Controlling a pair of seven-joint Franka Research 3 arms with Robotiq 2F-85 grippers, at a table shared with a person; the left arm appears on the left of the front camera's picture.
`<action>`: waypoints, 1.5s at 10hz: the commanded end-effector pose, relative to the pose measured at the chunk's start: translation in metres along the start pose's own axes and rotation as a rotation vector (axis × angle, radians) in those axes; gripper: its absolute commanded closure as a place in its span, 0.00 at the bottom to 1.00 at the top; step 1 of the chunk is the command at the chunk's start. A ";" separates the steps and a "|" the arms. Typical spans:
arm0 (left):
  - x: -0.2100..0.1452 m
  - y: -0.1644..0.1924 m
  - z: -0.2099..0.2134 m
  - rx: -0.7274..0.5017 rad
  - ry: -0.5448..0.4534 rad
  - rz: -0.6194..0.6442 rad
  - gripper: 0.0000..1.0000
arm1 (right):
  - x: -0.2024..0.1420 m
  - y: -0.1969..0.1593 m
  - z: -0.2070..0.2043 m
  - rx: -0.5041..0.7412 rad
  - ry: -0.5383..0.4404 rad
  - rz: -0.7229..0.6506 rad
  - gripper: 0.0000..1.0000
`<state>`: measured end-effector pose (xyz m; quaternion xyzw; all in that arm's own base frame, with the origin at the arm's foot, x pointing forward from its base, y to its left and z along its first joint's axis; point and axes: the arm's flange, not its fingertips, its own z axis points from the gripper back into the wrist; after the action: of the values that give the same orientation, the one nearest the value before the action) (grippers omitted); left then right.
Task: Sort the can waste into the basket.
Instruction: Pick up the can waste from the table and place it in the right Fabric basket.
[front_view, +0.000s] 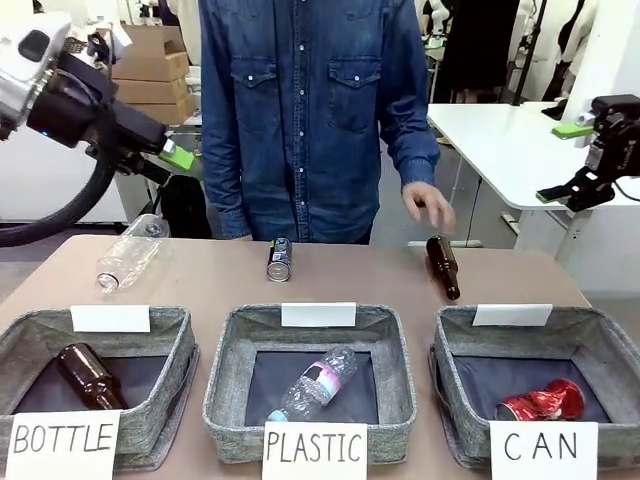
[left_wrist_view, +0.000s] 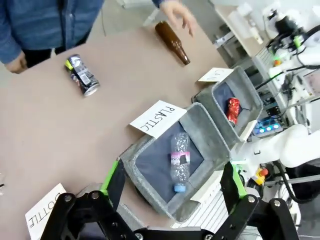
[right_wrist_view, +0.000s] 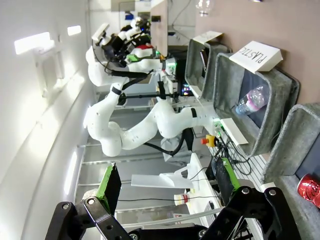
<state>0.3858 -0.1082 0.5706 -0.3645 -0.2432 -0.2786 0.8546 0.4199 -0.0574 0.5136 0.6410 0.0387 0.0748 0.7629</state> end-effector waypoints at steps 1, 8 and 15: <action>0.010 -0.009 -0.041 0.097 0.000 0.005 0.00 | 0.000 0.000 0.003 -0.002 0.015 0.020 0.00; 0.013 0.039 0.022 -0.159 -0.081 0.066 0.00 | 0.000 0.000 0.003 -0.002 0.015 0.020 0.00; -0.068 0.079 0.134 -0.028 -0.292 0.440 0.00 | 0.000 0.000 0.003 -0.002 0.015 0.020 0.00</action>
<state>0.3430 0.0865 0.5759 -0.4786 -0.3048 -0.0960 0.8179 0.4205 -0.0578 0.5131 0.6412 0.0393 0.0745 0.7628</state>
